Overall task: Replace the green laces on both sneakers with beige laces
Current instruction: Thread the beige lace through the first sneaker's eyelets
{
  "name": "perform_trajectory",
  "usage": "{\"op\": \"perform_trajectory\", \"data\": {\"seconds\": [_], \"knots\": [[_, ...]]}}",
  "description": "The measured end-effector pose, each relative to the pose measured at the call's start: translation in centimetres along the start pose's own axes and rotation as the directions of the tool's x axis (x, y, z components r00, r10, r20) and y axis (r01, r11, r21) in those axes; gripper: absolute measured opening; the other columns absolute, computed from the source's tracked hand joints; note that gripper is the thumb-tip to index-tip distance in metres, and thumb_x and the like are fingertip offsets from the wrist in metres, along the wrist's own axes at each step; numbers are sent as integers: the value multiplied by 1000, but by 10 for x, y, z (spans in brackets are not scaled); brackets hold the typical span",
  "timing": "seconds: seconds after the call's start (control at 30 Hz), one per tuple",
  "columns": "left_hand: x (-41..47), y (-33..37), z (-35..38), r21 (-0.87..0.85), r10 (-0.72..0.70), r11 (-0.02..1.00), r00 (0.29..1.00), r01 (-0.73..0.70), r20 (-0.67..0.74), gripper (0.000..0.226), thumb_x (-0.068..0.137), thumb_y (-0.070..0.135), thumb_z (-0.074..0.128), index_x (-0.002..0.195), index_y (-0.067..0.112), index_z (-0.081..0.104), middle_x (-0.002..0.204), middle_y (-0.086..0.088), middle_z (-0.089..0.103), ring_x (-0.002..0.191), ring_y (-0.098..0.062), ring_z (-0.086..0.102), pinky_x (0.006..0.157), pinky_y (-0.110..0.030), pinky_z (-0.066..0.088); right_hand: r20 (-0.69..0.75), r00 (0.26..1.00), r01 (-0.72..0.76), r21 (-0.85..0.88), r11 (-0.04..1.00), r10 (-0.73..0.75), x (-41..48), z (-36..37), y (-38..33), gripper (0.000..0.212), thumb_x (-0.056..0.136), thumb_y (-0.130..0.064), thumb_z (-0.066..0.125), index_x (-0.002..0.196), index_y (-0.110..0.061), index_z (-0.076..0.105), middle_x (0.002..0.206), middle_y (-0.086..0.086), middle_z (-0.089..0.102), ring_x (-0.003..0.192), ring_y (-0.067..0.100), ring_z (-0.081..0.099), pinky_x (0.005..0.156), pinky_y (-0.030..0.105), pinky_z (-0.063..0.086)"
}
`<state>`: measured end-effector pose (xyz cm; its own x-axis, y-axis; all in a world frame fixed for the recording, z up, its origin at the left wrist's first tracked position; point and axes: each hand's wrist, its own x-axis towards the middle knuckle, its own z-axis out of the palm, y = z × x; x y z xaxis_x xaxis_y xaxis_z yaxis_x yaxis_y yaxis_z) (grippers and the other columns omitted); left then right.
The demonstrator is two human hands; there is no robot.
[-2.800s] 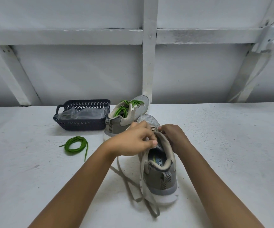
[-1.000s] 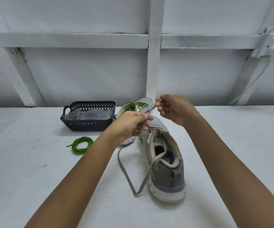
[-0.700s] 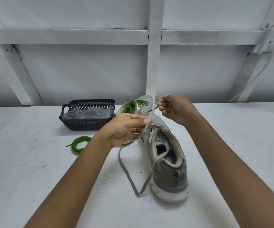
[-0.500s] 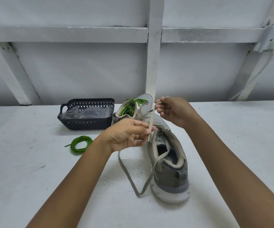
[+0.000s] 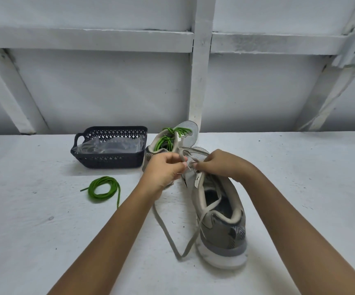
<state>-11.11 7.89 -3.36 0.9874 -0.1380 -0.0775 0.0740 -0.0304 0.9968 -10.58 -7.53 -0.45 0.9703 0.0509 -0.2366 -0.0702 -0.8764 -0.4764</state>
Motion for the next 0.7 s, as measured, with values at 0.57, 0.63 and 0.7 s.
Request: {"op": "perform_trajectory", "data": {"seconds": [0.57,0.63,0.7], "knots": [[23,-37,23,193,210,966,960,-174,-186,18,82,4,67,75,20,65,74,0,67,78,-20,64,85,-43,54,58,995,-93,850,518,83,16,24,31,22,85,12,54,68,1,61,48,6,60,40,9,57,46,15,49],[24,-38,26,216,234,957,954,-192,-190,11,82,6,68,80,17,67,79,-1,69,83,-20,66,86,-40,54,61,995,-91,857,507,77,17,24,32,21,85,12,55,68,1,61,47,5,60,40,9,57,46,15,49],[24,-39,28,230,253,951,947,-206,-198,8,83,6,68,82,15,68,79,0,69,81,-17,66,85,-36,53,64,995,-91,860,502,70,18,25,33,20,85,11,55,69,1,61,48,5,60,41,9,58,47,16,50]]}}
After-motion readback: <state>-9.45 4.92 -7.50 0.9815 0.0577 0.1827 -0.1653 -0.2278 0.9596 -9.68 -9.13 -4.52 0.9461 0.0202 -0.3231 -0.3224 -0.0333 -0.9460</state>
